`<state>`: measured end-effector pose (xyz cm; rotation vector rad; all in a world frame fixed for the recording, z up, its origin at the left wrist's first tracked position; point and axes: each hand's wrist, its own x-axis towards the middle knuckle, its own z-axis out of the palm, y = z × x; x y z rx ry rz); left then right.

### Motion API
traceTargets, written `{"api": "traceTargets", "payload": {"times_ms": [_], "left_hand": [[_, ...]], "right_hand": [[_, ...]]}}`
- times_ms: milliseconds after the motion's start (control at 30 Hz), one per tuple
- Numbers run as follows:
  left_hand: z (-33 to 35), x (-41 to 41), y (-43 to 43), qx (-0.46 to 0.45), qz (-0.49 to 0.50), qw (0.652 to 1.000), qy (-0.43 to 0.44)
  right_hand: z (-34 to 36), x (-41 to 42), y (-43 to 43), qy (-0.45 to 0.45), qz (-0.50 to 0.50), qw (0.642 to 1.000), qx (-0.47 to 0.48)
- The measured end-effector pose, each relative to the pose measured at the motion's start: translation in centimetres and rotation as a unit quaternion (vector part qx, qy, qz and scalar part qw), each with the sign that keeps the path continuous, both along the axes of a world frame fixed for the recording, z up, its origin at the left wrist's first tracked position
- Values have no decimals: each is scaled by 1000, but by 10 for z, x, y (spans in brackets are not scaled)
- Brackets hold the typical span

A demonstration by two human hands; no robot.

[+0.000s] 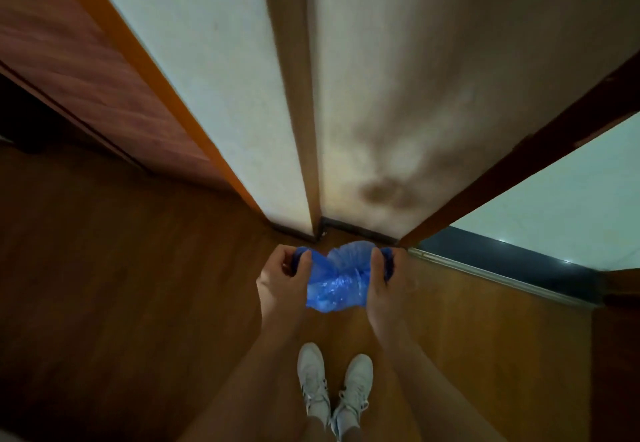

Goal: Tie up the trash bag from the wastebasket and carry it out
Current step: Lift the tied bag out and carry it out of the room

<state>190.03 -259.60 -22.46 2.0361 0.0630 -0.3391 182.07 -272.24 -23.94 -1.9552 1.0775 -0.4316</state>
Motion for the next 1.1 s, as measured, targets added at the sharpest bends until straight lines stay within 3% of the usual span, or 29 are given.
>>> {"api": "traceTargets", "payload": {"times_ms": [333,567,667,733,833,933,1100], "left_hand": [[-155,35,-42,22,-37,998,-34],[-201,48,-70,26,-33,998,-40],[-209,51,-78,62,-55,996,-39],[-215,53,-79,155,-124,978,-71],[-219,56,-68,335,-268,888,-165],[-221,61,-59,359,-321,849,-217],[-214,62,-60,378,-337,834,-219]], "right_hand": [[-182,37,-35,-30,4,999,-39],[-227,51,-54,-17,16,998,-63],[-232,56,-67,41,65,993,-92],[-235,54,-79,131,125,970,-163],[-233,45,-96,232,233,891,-312],[-226,40,-102,211,271,870,-353],[-219,41,-100,229,291,868,-331]]}}
